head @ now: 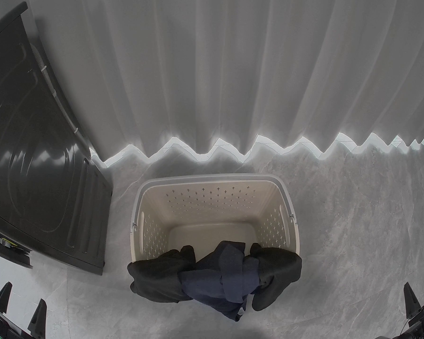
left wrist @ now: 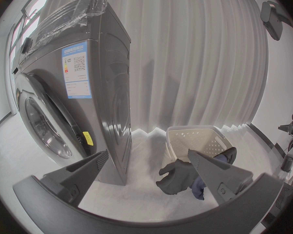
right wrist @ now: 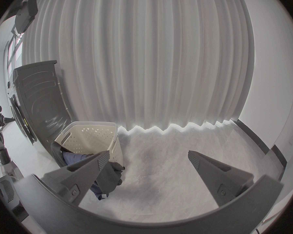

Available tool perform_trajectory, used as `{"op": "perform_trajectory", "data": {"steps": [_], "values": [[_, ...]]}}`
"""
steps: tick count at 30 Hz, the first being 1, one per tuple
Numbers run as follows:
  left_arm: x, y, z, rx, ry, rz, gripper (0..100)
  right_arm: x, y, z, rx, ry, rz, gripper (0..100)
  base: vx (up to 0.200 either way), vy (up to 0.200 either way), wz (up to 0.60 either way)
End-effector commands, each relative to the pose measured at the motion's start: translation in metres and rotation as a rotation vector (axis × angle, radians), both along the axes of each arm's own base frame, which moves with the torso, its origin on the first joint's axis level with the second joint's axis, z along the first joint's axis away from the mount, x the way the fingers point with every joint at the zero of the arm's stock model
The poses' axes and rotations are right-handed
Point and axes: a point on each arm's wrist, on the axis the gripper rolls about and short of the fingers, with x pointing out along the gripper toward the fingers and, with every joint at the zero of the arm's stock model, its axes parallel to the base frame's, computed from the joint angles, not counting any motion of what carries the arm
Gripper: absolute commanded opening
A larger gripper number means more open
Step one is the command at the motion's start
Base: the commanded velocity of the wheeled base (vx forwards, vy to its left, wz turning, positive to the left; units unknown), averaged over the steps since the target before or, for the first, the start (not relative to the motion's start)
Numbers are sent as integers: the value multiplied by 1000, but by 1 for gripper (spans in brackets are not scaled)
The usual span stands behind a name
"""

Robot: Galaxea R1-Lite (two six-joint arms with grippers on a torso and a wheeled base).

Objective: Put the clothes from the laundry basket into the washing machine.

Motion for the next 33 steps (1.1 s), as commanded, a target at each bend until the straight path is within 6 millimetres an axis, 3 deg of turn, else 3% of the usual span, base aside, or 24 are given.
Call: {"op": "perform_trajectory", "data": {"steps": [1, 6, 12, 18, 24, 30, 33], "values": [[0, 0, -5, 0, -1, 0, 100, 0, 0, -5, 0, 1, 0, 100, 200, 0, 0], [0, 0, -5, 0, -1, 0, 100, 0, 0, -5, 0, 1, 0, 100, 200, 0, 0], [0, 0, -5, 0, -1, 0, 100, 0, 0, -5, 0, 1, 0, 100, 0, 0, 0], [0, 0, -5, 0, 1, 0, 100, 0, 0, -5, 0, 1, 0, 100, 200, 0, 0], [0, 0, -5, 0, -1, 0, 100, 0, 0, -5, 0, 1, 0, 100, 0, 0, 0], [0, 0, -5, 0, 1, 0, 100, 0, 0, -5, 0, 1, 1, 100, 200, 0, 0], [0, 0, -5, 0, 1, 0, 100, 0, 0, -5, 0, 1, 1, 100, 0, 0, 0]]}}
